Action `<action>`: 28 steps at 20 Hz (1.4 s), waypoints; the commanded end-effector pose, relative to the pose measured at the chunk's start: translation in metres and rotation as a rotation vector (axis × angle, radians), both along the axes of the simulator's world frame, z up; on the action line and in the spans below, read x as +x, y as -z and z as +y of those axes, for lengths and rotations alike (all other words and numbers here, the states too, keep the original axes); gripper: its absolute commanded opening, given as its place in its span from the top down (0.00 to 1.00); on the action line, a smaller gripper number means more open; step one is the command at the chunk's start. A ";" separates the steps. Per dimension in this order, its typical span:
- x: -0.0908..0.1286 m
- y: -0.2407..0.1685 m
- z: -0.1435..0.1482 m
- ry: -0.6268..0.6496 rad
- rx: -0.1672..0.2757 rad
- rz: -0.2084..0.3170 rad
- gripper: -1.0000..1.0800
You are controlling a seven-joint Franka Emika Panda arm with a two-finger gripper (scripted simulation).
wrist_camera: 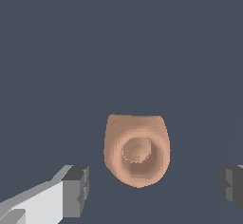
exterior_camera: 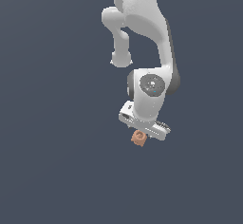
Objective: Pick up the object and move it to a goal position.
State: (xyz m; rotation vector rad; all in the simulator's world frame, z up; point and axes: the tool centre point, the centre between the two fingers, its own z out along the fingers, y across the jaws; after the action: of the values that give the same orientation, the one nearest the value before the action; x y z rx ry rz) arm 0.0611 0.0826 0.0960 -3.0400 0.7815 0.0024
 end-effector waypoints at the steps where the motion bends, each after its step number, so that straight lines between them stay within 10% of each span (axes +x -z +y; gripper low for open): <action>1: 0.002 0.003 0.002 0.021 -0.002 -0.001 0.04; 25: 0.003 0.056 0.004 0.035 -0.003 -0.001 0.04; 26: 0.003 0.056 0.004 0.035 -0.003 -0.001 1.00; 28: 0.003 0.056 0.004 0.035 -0.003 -0.001 1.00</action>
State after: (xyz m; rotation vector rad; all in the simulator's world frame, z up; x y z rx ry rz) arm 0.0638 0.0867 0.0401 -3.0285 0.8354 0.0003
